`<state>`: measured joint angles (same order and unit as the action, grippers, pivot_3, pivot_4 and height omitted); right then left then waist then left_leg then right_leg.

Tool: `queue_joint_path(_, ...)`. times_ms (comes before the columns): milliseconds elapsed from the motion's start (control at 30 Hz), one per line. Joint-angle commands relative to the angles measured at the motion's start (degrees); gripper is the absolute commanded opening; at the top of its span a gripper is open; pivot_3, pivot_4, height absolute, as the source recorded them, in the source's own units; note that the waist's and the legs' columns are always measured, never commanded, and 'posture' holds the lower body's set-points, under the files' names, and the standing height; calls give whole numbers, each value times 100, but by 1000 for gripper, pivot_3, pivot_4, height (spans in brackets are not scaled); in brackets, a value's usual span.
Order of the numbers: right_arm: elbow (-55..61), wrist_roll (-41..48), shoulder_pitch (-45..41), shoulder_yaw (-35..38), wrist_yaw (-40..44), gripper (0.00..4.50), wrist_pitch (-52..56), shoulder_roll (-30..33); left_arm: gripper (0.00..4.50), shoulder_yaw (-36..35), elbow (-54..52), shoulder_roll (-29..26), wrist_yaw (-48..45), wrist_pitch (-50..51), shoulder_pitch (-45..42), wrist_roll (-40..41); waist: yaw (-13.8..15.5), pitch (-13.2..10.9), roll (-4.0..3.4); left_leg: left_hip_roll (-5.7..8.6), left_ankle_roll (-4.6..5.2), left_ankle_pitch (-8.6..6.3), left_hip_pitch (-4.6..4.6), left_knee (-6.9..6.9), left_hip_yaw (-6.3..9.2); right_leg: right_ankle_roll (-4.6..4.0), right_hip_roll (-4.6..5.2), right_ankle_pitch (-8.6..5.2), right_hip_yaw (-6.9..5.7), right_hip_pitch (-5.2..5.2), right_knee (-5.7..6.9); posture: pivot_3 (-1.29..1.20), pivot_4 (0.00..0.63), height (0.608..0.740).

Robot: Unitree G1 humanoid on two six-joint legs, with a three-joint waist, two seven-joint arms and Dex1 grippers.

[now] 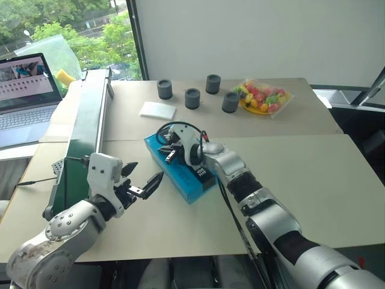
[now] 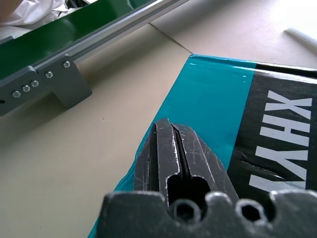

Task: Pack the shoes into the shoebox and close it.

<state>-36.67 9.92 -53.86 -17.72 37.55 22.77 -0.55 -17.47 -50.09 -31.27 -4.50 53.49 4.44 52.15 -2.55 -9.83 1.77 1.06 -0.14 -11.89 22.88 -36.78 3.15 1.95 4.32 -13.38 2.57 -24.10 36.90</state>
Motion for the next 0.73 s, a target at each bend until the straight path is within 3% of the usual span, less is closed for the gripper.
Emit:
queue_joint_path(33, 107, -197, 277, -161, 54, 44, 257, -127, 4500, -90, -252, -31, 24, -161, 16, 101, -12, 3, 0, -1, -1, -1, -3, 1, 0, 0, 0, 0, 0, 2, 0, 0, 150, 740)
queue_joint_path(200, 630, 582, -233, 1086, -334, 44, 828, -104, 4500, -4, -232, -151, -111, -184, 27, -12, -2, 2, 1, -3, -2, -1, -12, 1, 0, -5, -1, 2, 4, 1, 10, 0, 150, 740)
queue_joint_path(367, 1454, 1841, -781, 2655, -562, 44, 2057, 561, 4500, 74, -148, -260, -226, -333, 87, -301, 68, -3, -2, -1, -2, -1, 17, -2, 1, -5, 2, 2, -5, -14, 5, 0, 150, 740)
queue_joint_path(467, 1751, 2251, -743, 3215, -681, 44, 2512, 1039, 4500, 113, -59, -123, -123, -476, 98, -521, 81, -2, -1, 0, 1, -3, 25, 1, -3, -4, 1, 2, -15, -13, -14, 0, 150, 740)
queue_joint_path(533, 1835, 1847, -495, 3255, -1025, 44, 2323, 1510, 4500, 38, 157, 142, 204, -648, 54, -830, 81, -2, -1, 0, 2, -4, 25, 5, -7, -4, 2, 1, -15, -11, -19, 0, 150, 740)
queue_joint_path(633, 2040, 771, 47, 2575, -1553, 44, 1853, 2085, 4500, -25, 386, 454, 569, -882, 37, -1321, 109, 0, 3, 1, 2, -4, 22, 3, -18, -4, 4, 1, -13, -6, -18, 0, 150, 740)
queue_joint_path(733, 2341, 447, 539, 2450, -1918, 44, 1774, 2198, 4500, -47, 533, 805, 859, -1029, -24, -1611, 118, 0, 2, 2, 2, -3, 25, 1, -26, -4, 4, 1, -7, -12, -14, 0, 150, 740)
